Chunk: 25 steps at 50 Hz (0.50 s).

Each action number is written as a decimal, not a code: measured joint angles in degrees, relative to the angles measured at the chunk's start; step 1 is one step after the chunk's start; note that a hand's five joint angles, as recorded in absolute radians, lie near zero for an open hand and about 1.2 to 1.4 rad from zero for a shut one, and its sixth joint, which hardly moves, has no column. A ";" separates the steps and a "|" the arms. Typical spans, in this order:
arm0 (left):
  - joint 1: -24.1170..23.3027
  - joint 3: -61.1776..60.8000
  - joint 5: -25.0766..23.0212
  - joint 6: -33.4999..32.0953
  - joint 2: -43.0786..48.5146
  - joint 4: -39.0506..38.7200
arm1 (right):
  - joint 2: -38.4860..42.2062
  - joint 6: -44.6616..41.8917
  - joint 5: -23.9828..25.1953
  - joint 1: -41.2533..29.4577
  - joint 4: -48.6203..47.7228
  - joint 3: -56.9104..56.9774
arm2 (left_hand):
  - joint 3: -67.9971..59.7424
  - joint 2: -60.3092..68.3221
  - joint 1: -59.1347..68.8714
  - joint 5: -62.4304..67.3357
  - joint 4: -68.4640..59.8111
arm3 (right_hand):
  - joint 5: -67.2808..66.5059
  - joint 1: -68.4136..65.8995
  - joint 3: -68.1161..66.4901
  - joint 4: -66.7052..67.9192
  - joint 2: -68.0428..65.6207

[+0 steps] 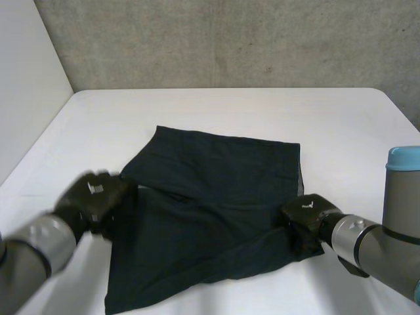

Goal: Fold the shorts.

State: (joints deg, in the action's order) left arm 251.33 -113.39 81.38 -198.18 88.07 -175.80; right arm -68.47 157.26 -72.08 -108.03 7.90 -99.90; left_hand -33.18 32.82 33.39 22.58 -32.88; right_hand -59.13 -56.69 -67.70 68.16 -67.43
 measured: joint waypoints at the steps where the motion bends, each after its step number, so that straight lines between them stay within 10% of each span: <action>1: -0.60 -1.64 -0.20 0.01 -0.75 0.16 | 0.02 1.70 0.26 0.21 -0.38 0.24 | 0.00 0.00 0.00 0.01 0.00 | 0.00 0.00 0.00 0.00 0.00; 25: -3.58 -8.41 0.76 5.45 6.24 -2.34 | 0.53 14.57 -0.13 2.61 -6.48 0.00 | 0.00 0.00 0.00 0.00 0.00 | 0.00 0.00 0.00 0.00 0.00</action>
State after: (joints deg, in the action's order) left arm 247.75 -121.79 82.15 -192.73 94.31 -178.14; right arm -67.94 171.83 -72.21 -105.42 1.42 -99.90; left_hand -33.18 32.82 33.39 22.58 -32.88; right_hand -59.13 -56.69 -67.70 68.17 -67.43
